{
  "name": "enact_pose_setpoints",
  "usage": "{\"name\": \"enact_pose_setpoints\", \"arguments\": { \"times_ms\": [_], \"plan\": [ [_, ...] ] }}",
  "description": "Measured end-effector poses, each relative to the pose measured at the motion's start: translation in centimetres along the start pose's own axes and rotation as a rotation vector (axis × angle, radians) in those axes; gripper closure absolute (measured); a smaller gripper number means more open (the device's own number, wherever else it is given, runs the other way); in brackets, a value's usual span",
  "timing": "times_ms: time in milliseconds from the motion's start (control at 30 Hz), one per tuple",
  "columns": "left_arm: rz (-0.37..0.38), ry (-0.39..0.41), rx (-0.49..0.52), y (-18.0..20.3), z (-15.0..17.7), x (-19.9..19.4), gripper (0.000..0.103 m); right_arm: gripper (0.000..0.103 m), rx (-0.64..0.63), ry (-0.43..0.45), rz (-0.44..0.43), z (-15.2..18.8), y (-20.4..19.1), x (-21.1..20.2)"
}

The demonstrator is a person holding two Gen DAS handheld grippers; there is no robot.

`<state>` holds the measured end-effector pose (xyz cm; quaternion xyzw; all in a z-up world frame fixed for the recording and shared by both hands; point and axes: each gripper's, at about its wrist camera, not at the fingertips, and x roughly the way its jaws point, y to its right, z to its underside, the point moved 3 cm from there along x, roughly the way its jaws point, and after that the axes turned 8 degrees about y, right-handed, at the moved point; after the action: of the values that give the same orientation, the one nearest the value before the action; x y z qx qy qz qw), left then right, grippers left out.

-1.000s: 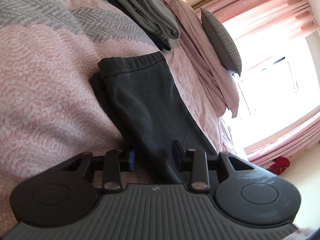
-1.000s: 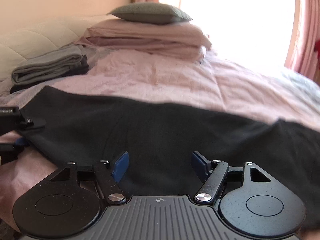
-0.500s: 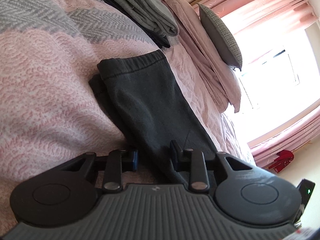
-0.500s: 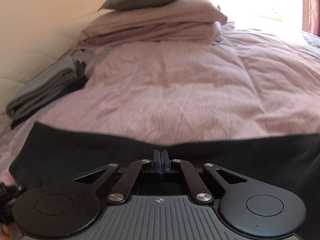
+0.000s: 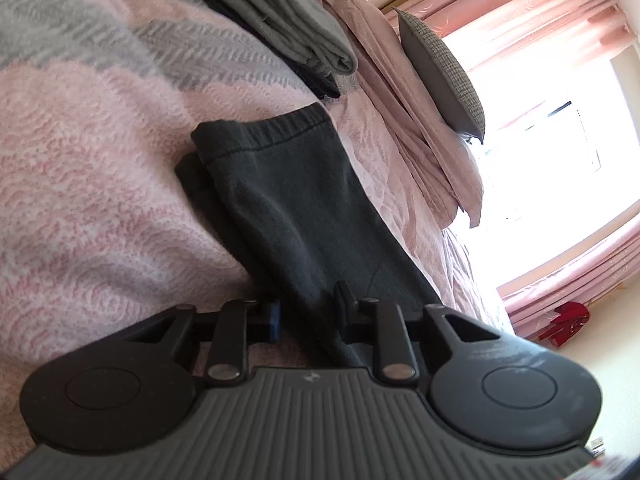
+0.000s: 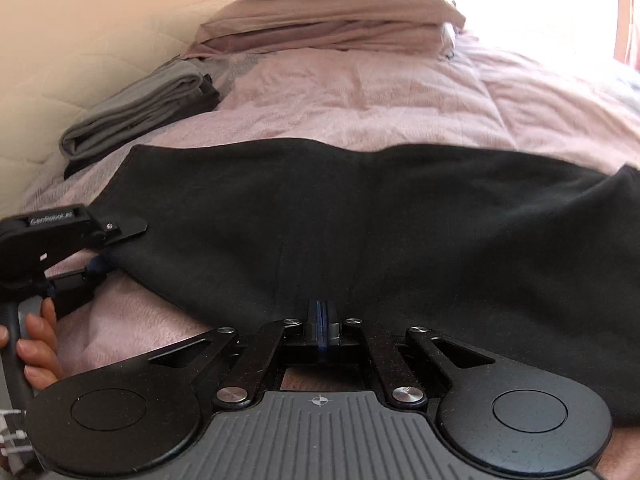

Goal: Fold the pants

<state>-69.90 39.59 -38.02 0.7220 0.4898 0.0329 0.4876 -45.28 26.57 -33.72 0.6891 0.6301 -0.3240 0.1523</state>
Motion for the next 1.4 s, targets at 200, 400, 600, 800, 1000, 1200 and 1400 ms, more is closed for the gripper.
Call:
{"name": "enact_pose_setpoints", "arguments": {
  "times_ms": [200,400,600,800,1000,1200,1400],
  "plan": [
    [-0.028,0.088,0.193,4.2,-0.4,-1.7,0.093,0.103,0.189,0.084,-0.085,-0.5,3.9,-3.8],
    [0.05,0.223,0.581,14.9,0.9,-4.5,0.094,0.103,0.285,0.248,0.005,-0.4,11.2,-11.6],
    [0.307,0.225,0.85,27.2,7.9,-7.0,0.094,0.103,0.432,0.399,0.153,0.2,19.3,-19.2],
    [0.524,-0.179,1.001,31.6,23.8,-4.0,0.072,0.103,0.528,0.459,0.294,1.5,25.9,-23.7],
    [0.414,-0.282,0.98,27.0,25.7,-3.0,0.071,0.103,0.6,0.398,0.239,3.3,28.2,-24.5],
    [0.284,-0.136,0.969,23.7,16.8,-4.6,0.071,0.056,0.723,0.342,0.007,2.5,26.7,-19.3],
    [0.175,-0.133,0.903,19.9,13.7,-4.5,0.069,0.05,0.935,0.247,-0.095,2.1,26.1,-13.1]
  ]
}}
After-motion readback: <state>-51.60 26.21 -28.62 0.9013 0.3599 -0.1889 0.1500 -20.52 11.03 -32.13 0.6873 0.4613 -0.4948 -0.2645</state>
